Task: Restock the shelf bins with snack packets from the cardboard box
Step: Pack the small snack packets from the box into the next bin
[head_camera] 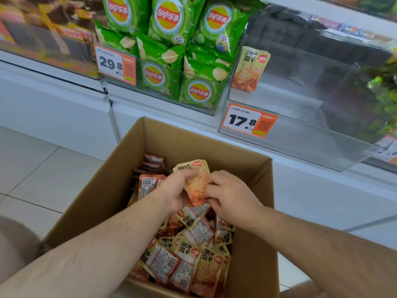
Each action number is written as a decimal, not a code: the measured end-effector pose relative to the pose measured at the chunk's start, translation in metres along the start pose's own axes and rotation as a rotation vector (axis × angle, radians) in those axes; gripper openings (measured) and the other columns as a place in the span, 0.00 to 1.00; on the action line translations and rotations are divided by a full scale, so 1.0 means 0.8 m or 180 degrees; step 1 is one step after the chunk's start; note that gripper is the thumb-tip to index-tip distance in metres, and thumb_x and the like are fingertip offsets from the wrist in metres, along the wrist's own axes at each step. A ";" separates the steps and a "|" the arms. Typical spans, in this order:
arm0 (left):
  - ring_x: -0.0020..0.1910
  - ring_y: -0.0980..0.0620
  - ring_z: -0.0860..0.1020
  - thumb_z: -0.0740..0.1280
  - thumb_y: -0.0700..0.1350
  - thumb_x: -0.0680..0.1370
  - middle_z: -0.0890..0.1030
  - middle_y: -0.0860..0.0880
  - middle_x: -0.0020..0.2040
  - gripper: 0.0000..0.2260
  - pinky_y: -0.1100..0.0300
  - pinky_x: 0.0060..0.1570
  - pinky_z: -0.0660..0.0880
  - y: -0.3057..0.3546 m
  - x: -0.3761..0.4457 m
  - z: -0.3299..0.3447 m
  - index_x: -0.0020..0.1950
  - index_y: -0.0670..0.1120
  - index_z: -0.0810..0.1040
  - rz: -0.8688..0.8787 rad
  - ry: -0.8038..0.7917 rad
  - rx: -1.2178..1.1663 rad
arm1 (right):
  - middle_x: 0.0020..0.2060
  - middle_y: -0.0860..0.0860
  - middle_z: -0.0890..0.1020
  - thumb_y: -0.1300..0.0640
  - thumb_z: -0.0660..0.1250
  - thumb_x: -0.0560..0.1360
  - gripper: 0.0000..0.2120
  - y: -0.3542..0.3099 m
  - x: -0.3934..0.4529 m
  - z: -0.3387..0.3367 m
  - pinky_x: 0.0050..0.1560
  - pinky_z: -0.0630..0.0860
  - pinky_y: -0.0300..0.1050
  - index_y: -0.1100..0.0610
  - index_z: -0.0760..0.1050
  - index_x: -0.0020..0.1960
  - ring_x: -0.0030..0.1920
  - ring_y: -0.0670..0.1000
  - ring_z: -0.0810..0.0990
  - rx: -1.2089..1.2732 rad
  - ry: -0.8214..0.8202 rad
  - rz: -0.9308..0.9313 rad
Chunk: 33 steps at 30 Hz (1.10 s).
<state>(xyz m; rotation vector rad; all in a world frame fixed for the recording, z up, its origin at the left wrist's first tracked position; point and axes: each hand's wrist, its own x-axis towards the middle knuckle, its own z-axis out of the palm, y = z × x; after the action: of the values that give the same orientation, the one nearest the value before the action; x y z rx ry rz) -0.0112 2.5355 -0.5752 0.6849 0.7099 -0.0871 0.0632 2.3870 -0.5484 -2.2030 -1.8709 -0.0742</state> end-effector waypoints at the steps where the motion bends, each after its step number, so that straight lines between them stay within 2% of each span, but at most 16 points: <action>1: 0.39 0.46 0.83 0.63 0.45 0.81 0.85 0.42 0.45 0.13 0.54 0.36 0.79 0.002 -0.002 0.003 0.59 0.39 0.80 0.0146 0.0032 0.0168 | 0.45 0.52 0.78 0.61 0.75 0.67 0.06 0.000 0.003 -0.006 0.44 0.78 0.55 0.56 0.80 0.42 0.45 0.56 0.76 0.0026 -0.0074 -0.0012; 3: 0.37 0.48 0.84 0.64 0.38 0.80 0.84 0.43 0.43 0.08 0.56 0.32 0.79 0.005 -0.004 0.006 0.56 0.39 0.80 0.0450 0.0010 0.0259 | 0.48 0.51 0.78 0.52 0.75 0.65 0.10 0.002 0.009 -0.020 0.50 0.76 0.54 0.55 0.81 0.43 0.50 0.55 0.75 -0.0021 -0.0178 0.0118; 6: 0.42 0.46 0.85 0.67 0.36 0.78 0.85 0.42 0.48 0.07 0.51 0.38 0.81 0.016 -0.008 0.007 0.54 0.42 0.81 0.0926 0.0026 0.0538 | 0.50 0.49 0.77 0.42 0.72 0.66 0.18 0.000 0.024 -0.049 0.55 0.73 0.49 0.53 0.80 0.50 0.53 0.53 0.75 -0.0054 0.0106 0.0943; 9: 0.52 0.43 0.84 0.69 0.36 0.77 0.85 0.42 0.54 0.12 0.49 0.47 0.81 0.028 -0.017 0.013 0.60 0.43 0.79 0.1228 -0.0071 0.0800 | 0.59 0.48 0.76 0.42 0.74 0.70 0.30 0.002 0.036 -0.081 0.54 0.71 0.42 0.53 0.72 0.66 0.58 0.49 0.76 0.0826 0.0022 0.2257; 11: 0.55 0.42 0.83 0.70 0.37 0.76 0.84 0.41 0.55 0.15 0.52 0.48 0.81 0.034 -0.022 0.019 0.62 0.42 0.78 0.1422 -0.0256 0.0936 | 0.61 0.47 0.77 0.43 0.75 0.70 0.33 0.007 0.039 -0.093 0.51 0.70 0.39 0.53 0.69 0.70 0.57 0.47 0.76 0.1529 -0.0256 0.2699; 13: 0.57 0.42 0.82 0.71 0.39 0.72 0.84 0.41 0.56 0.18 0.51 0.53 0.80 0.038 -0.028 0.028 0.62 0.41 0.78 0.1626 -0.0435 0.1093 | 0.55 0.45 0.82 0.47 0.76 0.71 0.24 0.010 0.038 -0.100 0.45 0.74 0.35 0.50 0.74 0.64 0.53 0.44 0.81 0.2065 -0.0291 0.2598; 15: 0.59 0.42 0.81 0.71 0.41 0.71 0.83 0.41 0.57 0.21 0.49 0.58 0.78 0.040 -0.035 0.038 0.63 0.41 0.77 0.1766 -0.0555 0.1254 | 0.45 0.43 0.84 0.55 0.74 0.73 0.10 0.006 0.038 -0.108 0.37 0.76 0.31 0.49 0.79 0.53 0.44 0.41 0.83 0.2504 -0.0171 0.2431; 16: 0.59 0.41 0.81 0.71 0.42 0.70 0.83 0.41 0.57 0.22 0.47 0.59 0.78 0.041 -0.039 0.043 0.64 0.41 0.77 0.1798 -0.0561 0.1292 | 0.42 0.44 0.84 0.58 0.73 0.74 0.08 0.004 0.038 -0.112 0.33 0.75 0.30 0.51 0.80 0.53 0.38 0.39 0.83 0.2703 -0.0133 0.2415; 19: 0.57 0.39 0.81 0.73 0.44 0.69 0.84 0.40 0.56 0.24 0.40 0.60 0.76 0.045 -0.048 0.056 0.64 0.41 0.76 0.1902 -0.0497 0.1347 | 0.39 0.47 0.83 0.61 0.71 0.76 0.08 0.000 0.036 -0.119 0.28 0.72 0.32 0.55 0.79 0.55 0.27 0.38 0.77 0.2838 -0.0090 0.2430; 22: 0.57 0.43 0.82 0.72 0.41 0.74 0.85 0.44 0.55 0.16 0.42 0.61 0.76 0.050 -0.053 0.068 0.62 0.45 0.77 0.2059 -0.0438 0.1653 | 0.39 0.50 0.84 0.59 0.72 0.75 0.08 0.002 0.033 -0.127 0.30 0.73 0.36 0.55 0.79 0.54 0.28 0.43 0.76 0.2881 -0.0049 0.2524; 26: 0.55 0.47 0.83 0.70 0.37 0.77 0.85 0.46 0.53 0.13 0.45 0.61 0.77 0.057 -0.062 0.088 0.61 0.46 0.78 0.2085 -0.0391 0.1826 | 0.40 0.50 0.84 0.62 0.72 0.75 0.09 0.004 0.030 -0.144 0.27 0.70 0.32 0.57 0.81 0.55 0.24 0.37 0.74 0.3085 0.0143 0.2433; 27: 0.55 0.46 0.83 0.71 0.38 0.77 0.85 0.46 0.53 0.13 0.44 0.61 0.77 0.061 -0.065 0.094 0.60 0.46 0.78 0.2077 -0.0378 0.1830 | 0.40 0.50 0.84 0.62 0.72 0.75 0.09 0.004 0.030 -0.149 0.26 0.69 0.31 0.58 0.81 0.55 0.23 0.37 0.74 0.3142 0.0168 0.2434; 29: 0.55 0.46 0.83 0.73 0.41 0.75 0.85 0.47 0.53 0.13 0.43 0.61 0.76 0.071 -0.070 0.106 0.59 0.47 0.79 0.2049 -0.0339 0.1896 | 0.31 0.46 0.82 0.62 0.71 0.76 0.04 0.008 0.031 -0.161 0.24 0.65 0.32 0.58 0.81 0.50 0.21 0.39 0.71 0.3243 0.0165 0.2458; 31: 0.53 0.48 0.83 0.73 0.42 0.76 0.86 0.49 0.51 0.10 0.46 0.60 0.77 0.081 -0.075 0.118 0.56 0.49 0.80 0.2070 -0.0339 0.2005 | 0.24 0.44 0.78 0.62 0.71 0.76 0.01 0.015 0.032 -0.177 0.24 0.61 0.35 0.57 0.80 0.45 0.21 0.41 0.68 0.3357 0.0106 0.2545; 33: 0.50 0.52 0.84 0.71 0.46 0.77 0.85 0.50 0.50 0.07 0.54 0.54 0.79 0.093 -0.080 0.130 0.54 0.50 0.79 0.2285 -0.0268 0.2070 | 0.28 0.47 0.81 0.61 0.70 0.76 0.02 0.028 0.033 -0.197 0.29 0.56 0.40 0.58 0.80 0.46 0.22 0.44 0.65 0.3531 0.0127 0.2653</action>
<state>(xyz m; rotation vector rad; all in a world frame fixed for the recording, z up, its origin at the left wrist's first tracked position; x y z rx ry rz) 0.0220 2.5206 -0.4367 1.5156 0.3095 0.3267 0.1092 2.3743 -0.3938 -1.8431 -0.5162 0.8273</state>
